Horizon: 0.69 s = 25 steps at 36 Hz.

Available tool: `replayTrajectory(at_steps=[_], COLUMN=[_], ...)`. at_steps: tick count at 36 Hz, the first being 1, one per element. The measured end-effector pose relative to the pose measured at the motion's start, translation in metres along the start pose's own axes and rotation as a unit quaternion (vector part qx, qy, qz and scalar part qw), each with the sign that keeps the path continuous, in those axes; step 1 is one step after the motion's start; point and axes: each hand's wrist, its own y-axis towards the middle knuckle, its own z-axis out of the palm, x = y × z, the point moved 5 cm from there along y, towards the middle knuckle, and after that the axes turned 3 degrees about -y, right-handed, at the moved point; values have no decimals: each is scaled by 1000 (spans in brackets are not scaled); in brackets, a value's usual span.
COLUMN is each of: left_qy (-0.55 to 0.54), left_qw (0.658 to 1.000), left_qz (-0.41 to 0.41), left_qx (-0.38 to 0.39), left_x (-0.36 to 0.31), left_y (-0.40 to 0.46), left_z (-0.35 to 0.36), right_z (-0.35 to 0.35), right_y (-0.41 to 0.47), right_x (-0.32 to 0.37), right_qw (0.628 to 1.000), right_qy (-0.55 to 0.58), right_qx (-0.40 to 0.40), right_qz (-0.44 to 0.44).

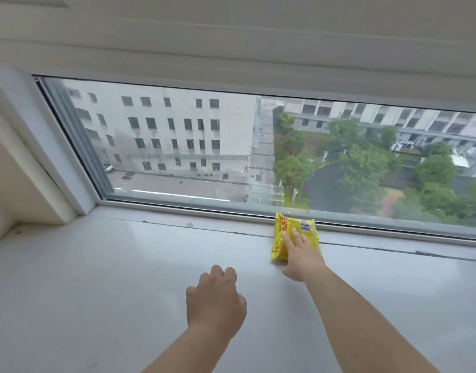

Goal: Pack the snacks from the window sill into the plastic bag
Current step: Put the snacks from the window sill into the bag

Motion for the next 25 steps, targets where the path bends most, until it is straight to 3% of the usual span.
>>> replayTrajectory(at_steps=[6,10,14,23,25], left_qy=[-14,-19,-14,4,3], left_qw=[1000,999,1000,999,999], left_qz=[-17,-27,-27,-41,-46], left_qx=[7,18,-3,-18,-20], left_x=[10,12,12,26,30], left_y=[2,0,4,15,16], left_z=[0,2,-4,-1,-2], right_z=[21,7,-13,-1,9], right_y=[-7,-8,2,37,32], right_x=[15,19,18,-6,-1], right_qw=[999,996,987,992,994], right_qy=[-23,9,-31,93,76], right_qx=[-15,-82,-156,2,-20], right_qz=[-26,-25,-14,88,80])
